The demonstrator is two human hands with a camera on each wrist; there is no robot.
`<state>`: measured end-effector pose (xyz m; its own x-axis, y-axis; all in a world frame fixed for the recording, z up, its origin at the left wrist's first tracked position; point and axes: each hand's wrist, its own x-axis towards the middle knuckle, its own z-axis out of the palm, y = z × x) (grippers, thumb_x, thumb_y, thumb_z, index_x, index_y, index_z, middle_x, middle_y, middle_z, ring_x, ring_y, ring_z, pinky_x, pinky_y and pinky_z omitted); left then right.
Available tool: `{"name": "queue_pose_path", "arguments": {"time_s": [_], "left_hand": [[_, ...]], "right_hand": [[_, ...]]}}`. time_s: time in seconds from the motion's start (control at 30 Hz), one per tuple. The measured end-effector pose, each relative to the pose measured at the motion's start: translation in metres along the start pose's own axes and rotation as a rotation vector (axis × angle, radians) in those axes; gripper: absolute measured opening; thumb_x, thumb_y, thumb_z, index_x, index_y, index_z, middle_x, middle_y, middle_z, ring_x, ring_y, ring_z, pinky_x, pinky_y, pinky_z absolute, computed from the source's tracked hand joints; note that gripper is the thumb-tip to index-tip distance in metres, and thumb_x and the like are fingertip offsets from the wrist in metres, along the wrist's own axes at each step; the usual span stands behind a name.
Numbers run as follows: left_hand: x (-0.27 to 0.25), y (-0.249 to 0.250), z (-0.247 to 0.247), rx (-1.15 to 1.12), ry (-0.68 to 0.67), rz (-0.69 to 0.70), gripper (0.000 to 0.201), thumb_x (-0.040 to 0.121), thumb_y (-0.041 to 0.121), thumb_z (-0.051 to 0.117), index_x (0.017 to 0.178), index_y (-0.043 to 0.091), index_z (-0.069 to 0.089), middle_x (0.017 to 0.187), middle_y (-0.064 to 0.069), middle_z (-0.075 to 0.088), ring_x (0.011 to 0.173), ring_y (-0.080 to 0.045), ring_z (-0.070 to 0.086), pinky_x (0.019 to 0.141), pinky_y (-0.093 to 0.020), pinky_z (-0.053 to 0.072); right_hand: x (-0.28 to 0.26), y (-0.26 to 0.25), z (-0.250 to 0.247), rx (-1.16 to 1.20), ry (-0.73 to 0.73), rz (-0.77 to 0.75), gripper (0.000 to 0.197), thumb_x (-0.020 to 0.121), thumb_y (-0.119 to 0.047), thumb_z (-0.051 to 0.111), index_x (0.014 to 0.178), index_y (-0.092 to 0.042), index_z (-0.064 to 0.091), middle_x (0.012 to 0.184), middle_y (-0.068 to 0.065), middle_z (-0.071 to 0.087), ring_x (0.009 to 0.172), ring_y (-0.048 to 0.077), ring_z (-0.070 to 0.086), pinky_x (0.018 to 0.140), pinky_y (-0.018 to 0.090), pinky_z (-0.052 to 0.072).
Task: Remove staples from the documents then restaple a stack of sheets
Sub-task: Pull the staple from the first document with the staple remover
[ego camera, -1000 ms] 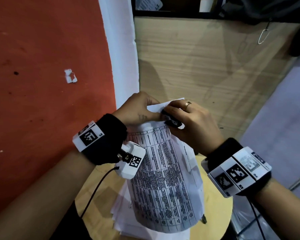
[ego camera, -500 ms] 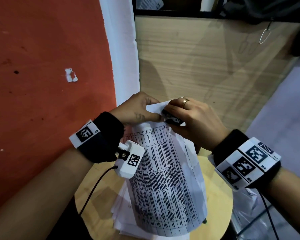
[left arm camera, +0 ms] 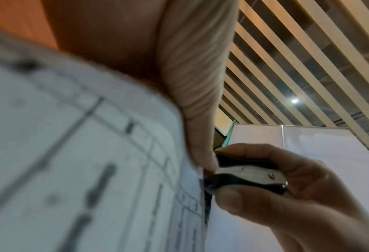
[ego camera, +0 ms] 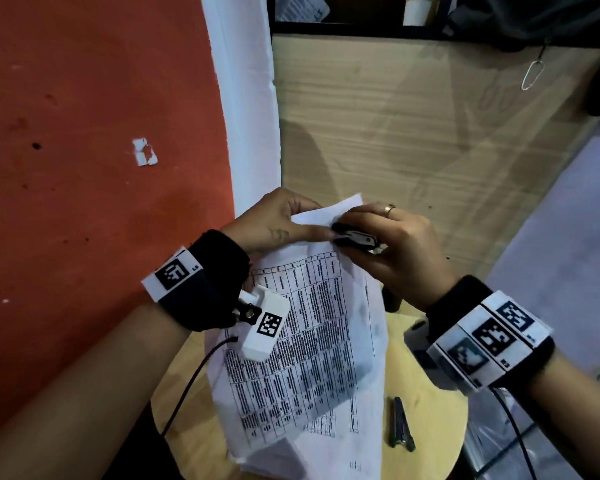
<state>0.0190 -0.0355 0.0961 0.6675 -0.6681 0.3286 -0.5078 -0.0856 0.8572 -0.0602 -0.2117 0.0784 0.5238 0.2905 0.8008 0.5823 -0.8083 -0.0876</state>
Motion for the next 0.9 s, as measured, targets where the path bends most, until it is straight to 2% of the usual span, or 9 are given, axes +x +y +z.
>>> {"name": "queue_pose_path", "arguments": {"time_s": [0.1, 0.17, 0.27, 0.33, 0.43, 0.53, 0.63, 0.83, 0.9], "left_hand": [[0.000, 0.000, 0.002, -0.016, 0.051, 0.019, 0.013, 0.077, 0.011, 0.073, 0.088, 0.004, 0.073, 0.086, -0.007, 0.073, 0.078, -0.007, 0.062, 0.079, -0.026, 0.047], [0.000, -0.001, 0.003, -0.010, 0.066, 0.015, 0.015, 0.079, 0.010, 0.072, 0.090, -0.001, 0.072, 0.091, -0.018, 0.072, 0.081, -0.012, 0.061, 0.080, -0.031, 0.046], [0.000, -0.003, 0.006, -0.006, 0.084, 0.019, 0.012, 0.079, 0.011, 0.073, 0.088, 0.003, 0.073, 0.083, -0.010, 0.073, 0.077, -0.010, 0.062, 0.077, -0.031, 0.047], [0.003, -0.008, 0.007, 0.045, 0.132, 0.035, 0.016, 0.075, 0.023, 0.076, 0.081, 0.008, 0.074, 0.077, -0.010, 0.072, 0.072, -0.010, 0.061, 0.072, -0.035, 0.049], [0.006, -0.014, 0.013, 0.243, 0.252, 0.074, 0.041, 0.067, 0.048, 0.066, 0.078, 0.009, 0.072, 0.076, -0.019, 0.068, 0.070, -0.026, 0.065, 0.072, -0.047, 0.053], [0.008, -0.014, 0.021, 0.484, 0.340, 0.074, 0.047, 0.065, 0.053, 0.055, 0.080, 0.011, 0.071, 0.071, -0.011, 0.067, 0.074, -0.030, 0.063, 0.068, -0.040, 0.051], [0.006, -0.019, 0.015, 0.664, 0.437, 0.030, 0.039, 0.067, 0.046, 0.051, 0.075, 0.012, 0.069, 0.065, -0.009, 0.060, 0.071, -0.030, 0.058, 0.065, -0.035, 0.045], [0.004, -0.037, 0.000, 0.684, 0.329, -0.057, 0.042, 0.071, 0.056, 0.051, 0.077, 0.019, 0.069, 0.051, 0.002, 0.045, 0.066, -0.030, 0.052, 0.063, -0.034, 0.042], [0.004, -0.041, -0.005, 0.669, 0.313, -0.070, 0.047, 0.070, 0.060, 0.051, 0.081, 0.019, 0.070, 0.059, -0.004, 0.057, 0.073, -0.031, 0.060, 0.068, -0.037, 0.048]], "right_hand": [[-0.003, 0.002, -0.001, 0.140, 0.054, 0.096, 0.024, 0.073, -0.014, 0.075, 0.094, -0.003, 0.071, 0.092, 0.003, 0.069, 0.081, 0.011, 0.062, 0.072, 0.019, 0.049], [-0.005, 0.004, 0.001, 0.214, 0.090, 0.147, 0.026, 0.072, -0.014, 0.076, 0.094, -0.003, 0.071, 0.092, -0.002, 0.068, 0.083, 0.010, 0.063, 0.075, 0.020, 0.049], [-0.007, 0.005, 0.004, 0.282, 0.138, 0.194, 0.027, 0.069, -0.010, 0.079, 0.095, -0.004, 0.071, 0.093, -0.005, 0.068, 0.086, 0.007, 0.064, 0.079, 0.019, 0.049], [-0.008, 0.005, 0.005, 0.290, 0.165, 0.205, 0.026, 0.070, -0.010, 0.078, 0.094, -0.004, 0.071, 0.093, -0.005, 0.068, 0.085, 0.006, 0.063, 0.079, 0.016, 0.047], [-0.010, 0.004, 0.011, 0.208, 0.211, 0.207, 0.023, 0.069, -0.010, 0.077, 0.091, -0.004, 0.071, 0.087, 0.001, 0.069, 0.080, 0.007, 0.062, 0.075, 0.014, 0.046], [-0.013, 0.006, 0.018, 0.105, 0.267, 0.248, 0.021, 0.069, -0.014, 0.075, 0.087, -0.004, 0.070, 0.082, 0.004, 0.069, 0.075, 0.013, 0.062, 0.070, 0.021, 0.047], [-0.019, 0.014, 0.024, 0.038, 0.304, 0.328, 0.022, 0.066, -0.017, 0.074, 0.084, -0.004, 0.070, 0.079, 0.007, 0.068, 0.074, 0.011, 0.058, 0.069, 0.018, 0.042], [-0.052, 0.033, 0.054, 0.018, 0.075, 0.571, 0.028, 0.065, -0.026, 0.075, 0.085, -0.006, 0.071, 0.082, 0.010, 0.070, 0.078, 0.027, 0.066, 0.072, 0.032, 0.050], [-0.056, 0.035, 0.056, 0.022, -0.017, 0.658, 0.034, 0.066, -0.022, 0.081, 0.094, -0.007, 0.071, 0.090, 0.008, 0.070, 0.086, 0.023, 0.064, 0.075, 0.021, 0.045]]}}
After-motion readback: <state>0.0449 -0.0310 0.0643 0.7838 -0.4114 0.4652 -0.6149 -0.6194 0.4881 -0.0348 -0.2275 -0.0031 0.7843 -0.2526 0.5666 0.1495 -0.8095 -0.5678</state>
